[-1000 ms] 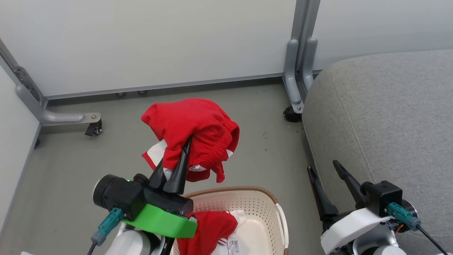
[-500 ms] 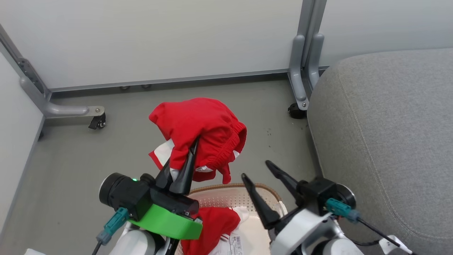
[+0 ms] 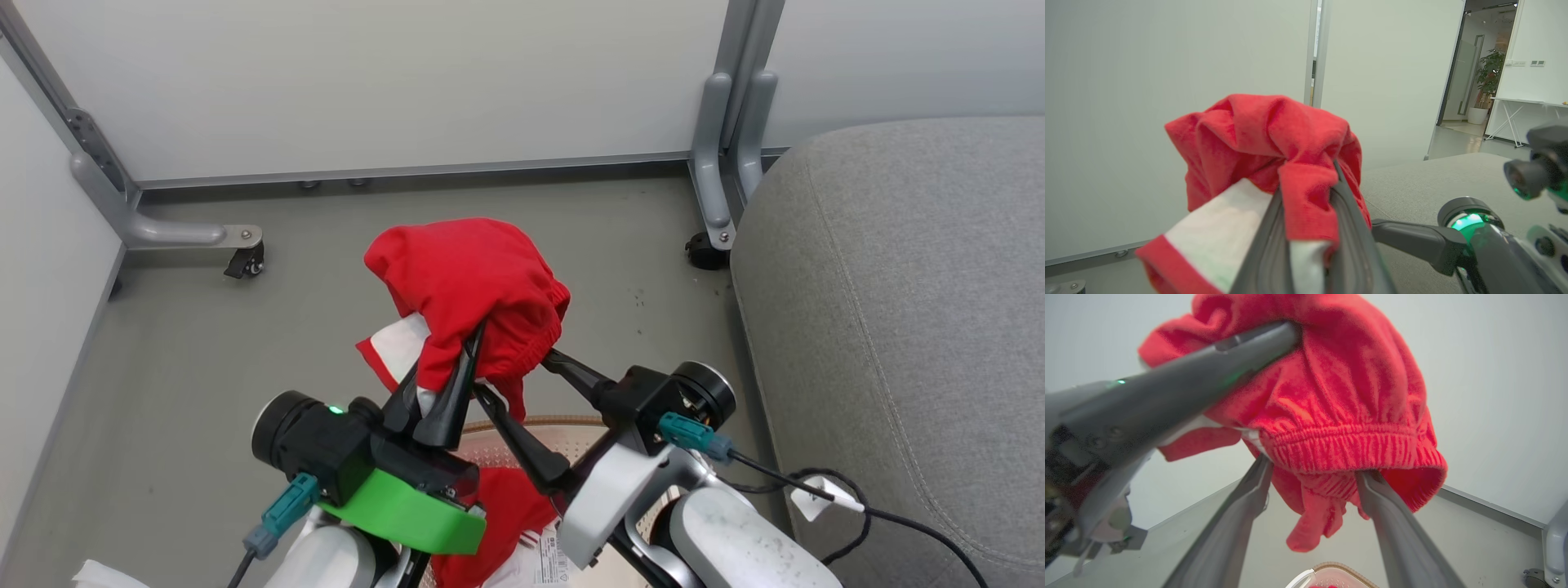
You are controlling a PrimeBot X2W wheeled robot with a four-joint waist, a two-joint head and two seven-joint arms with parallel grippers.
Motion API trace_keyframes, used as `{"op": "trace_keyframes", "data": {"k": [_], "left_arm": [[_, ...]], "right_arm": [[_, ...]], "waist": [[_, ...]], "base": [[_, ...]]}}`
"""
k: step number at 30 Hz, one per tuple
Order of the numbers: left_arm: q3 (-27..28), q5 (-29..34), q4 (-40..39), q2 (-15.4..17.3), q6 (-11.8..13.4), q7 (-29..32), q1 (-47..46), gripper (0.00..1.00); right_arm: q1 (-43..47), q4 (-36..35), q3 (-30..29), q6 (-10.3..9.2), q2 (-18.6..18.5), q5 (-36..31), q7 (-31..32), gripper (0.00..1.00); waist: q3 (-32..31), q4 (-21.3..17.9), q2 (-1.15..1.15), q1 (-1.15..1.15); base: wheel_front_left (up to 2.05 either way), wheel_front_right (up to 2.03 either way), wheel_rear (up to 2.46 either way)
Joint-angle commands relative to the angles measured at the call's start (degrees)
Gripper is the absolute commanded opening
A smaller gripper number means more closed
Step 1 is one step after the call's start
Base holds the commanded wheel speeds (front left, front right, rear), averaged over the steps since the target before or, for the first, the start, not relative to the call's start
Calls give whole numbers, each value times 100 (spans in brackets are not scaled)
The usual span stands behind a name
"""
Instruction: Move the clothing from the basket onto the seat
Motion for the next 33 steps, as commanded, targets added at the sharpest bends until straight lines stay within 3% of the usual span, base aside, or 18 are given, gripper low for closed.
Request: {"op": "trace_keyframes", "data": {"k": [1, 11, 12, 14, 33], "left_arm": [[-5, -27, -9, 5, -14, 1, -85, 0], [-109, -50, 3, -11, -36, 27, -137, 0], [-117, -52, 1, -12, -36, 26, -139, 0], [-123, -58, -4, -13, -30, 24, -142, 0], [-143, -114, 33, 40, 41, 12, -117, 0]], "right_arm": [[-130, 85, 56, 0, -2, 17, -64, 100], [-782, 896, 457, 0, 33, 181, -459, 100], [-824, 951, 489, 0, 34, 223, -493, 49], [-878, 1030, 557, 0, 36, 352, -525, 0], [-1049, 1266, 755, 0, 39, 666, -718, 0]], "waist": [[6, 11, 0, 0], [-3, 13, 0, 0], [-3, 15, 0, 0], [-4, 21, 0, 0], [-16, 2, 0, 0]], "base": [[0, 0, 0], [0, 0, 0], [0, 0, 0], [0, 0, 0], [0, 0, 0]]}}
